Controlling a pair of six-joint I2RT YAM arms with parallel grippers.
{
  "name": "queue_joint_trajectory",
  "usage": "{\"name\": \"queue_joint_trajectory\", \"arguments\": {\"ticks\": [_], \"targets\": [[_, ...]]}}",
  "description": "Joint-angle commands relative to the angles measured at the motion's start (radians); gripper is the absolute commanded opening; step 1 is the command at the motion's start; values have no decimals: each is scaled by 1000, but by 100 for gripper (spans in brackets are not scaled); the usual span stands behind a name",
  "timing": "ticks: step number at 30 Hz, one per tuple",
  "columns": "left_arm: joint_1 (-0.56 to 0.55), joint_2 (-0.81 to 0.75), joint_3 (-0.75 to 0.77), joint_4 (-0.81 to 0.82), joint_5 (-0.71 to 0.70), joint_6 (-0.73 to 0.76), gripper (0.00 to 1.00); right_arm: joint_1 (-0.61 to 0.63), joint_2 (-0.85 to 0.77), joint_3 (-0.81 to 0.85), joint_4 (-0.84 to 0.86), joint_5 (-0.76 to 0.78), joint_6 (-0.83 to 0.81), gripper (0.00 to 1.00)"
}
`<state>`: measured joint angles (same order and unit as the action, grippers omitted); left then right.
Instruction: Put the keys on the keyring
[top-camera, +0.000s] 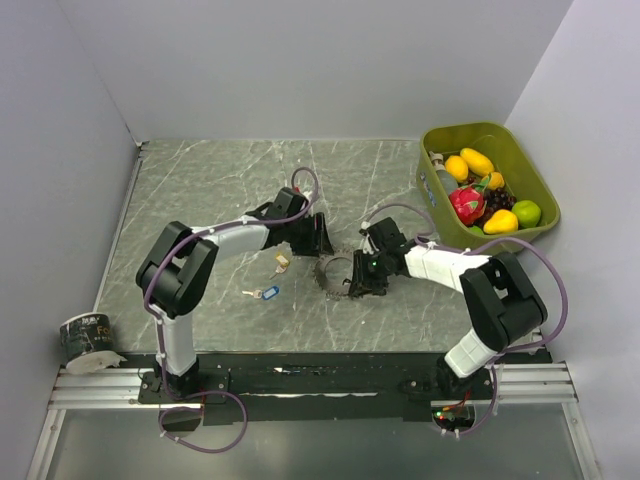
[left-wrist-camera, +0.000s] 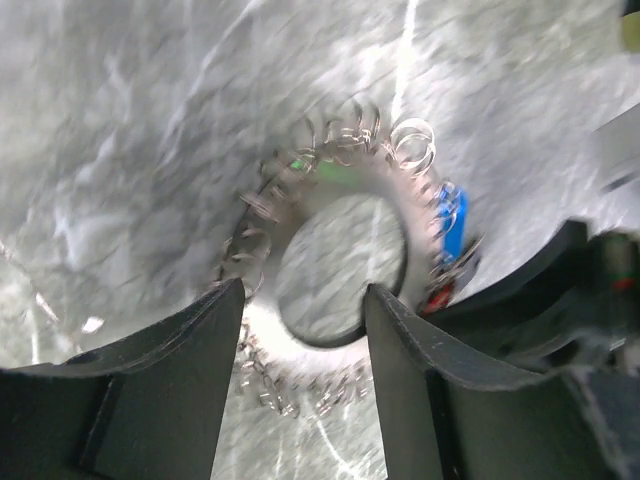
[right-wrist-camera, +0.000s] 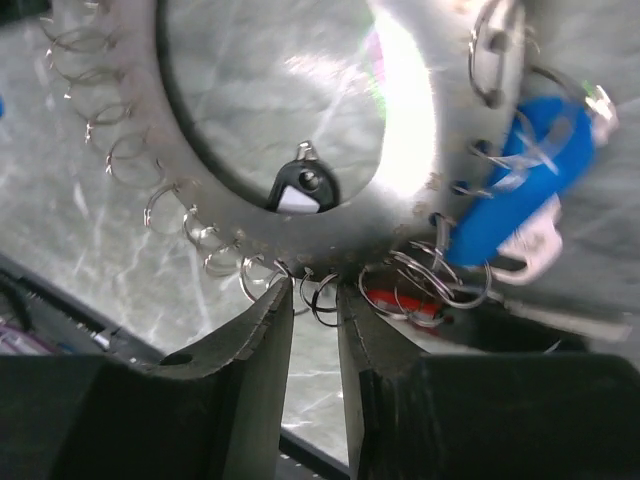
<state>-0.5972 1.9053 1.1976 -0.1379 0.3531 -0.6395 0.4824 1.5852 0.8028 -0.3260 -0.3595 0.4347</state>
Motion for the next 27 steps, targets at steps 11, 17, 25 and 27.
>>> {"name": "queue_joint_trajectory", "arguments": {"ticks": [11, 17, 25, 27], "targets": [[-4, -207, -35, -81, -126, 63, 71, 7, -131, 150, -68, 56, -40, 52], [-6, -250, -156, -55, -106, 18, 70, -86, -57, 168, -73, 85, -76, 55], [-6, -183, -245, 96, 21, -58, 69, -122, 38, 153, -56, 57, -91, 56], [-4, -160, -244, 112, 30, -69, 68, -119, 32, 127, -42, 47, -86, 55]]}}
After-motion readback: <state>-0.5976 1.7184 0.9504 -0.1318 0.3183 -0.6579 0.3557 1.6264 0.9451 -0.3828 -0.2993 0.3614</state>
